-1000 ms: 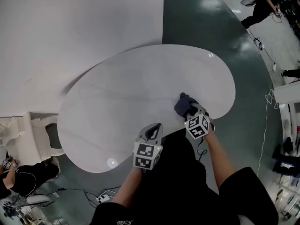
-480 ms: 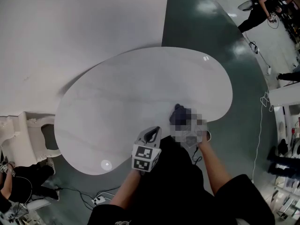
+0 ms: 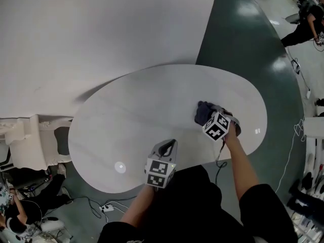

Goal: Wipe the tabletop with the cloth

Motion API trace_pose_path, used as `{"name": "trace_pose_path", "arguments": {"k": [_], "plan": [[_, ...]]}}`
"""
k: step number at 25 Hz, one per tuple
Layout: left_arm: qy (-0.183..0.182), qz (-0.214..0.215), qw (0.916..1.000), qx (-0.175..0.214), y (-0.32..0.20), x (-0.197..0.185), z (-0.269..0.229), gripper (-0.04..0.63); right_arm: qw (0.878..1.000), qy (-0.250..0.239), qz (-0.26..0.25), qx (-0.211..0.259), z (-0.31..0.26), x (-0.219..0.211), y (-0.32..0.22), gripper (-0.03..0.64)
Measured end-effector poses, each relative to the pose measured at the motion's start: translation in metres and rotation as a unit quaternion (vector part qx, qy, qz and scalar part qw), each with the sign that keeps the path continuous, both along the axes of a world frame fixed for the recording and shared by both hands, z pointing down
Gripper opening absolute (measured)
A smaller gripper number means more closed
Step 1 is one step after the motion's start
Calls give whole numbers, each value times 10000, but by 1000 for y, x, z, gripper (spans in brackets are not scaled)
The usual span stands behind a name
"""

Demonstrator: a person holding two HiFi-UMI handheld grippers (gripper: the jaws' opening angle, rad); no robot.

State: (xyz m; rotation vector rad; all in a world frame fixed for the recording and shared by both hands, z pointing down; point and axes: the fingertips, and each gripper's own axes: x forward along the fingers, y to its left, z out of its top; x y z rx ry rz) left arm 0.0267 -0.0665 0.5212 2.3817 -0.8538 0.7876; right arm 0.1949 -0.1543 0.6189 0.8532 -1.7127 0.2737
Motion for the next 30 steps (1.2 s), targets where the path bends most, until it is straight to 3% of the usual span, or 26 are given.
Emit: {"name": "trace_pose_path", "arguments": {"k": [5, 10, 17, 22, 27, 30], "plan": [[-155, -316, 9993, -97, -31, -4, 9, 8, 9909, 919, -710, 681, -1, 23, -86, 17], [-303, -546, 9975, -323, -33, 3, 17, 8, 9855, 1004, -1072, 855, -3, 24, -140, 17], [-372, -773, 9956, -368, -45, 4, 20, 8, 9807, 1220, -1098, 1064, -9, 22, -206, 17], [-405, -968, 9938, -375, -44, -17, 20, 8, 9744, 1325, -1449, 1096, -10, -12, -207, 17], [-335, -1091, 9930, -301, -40, -38, 21, 8, 9606, 1490, -2082, 1079, -6, -42, -173, 17], [-292, -991, 9942, -296, -28, -46, 21, 8, 9629, 1386, -2105, 965, -5, -56, -145, 17]]}}
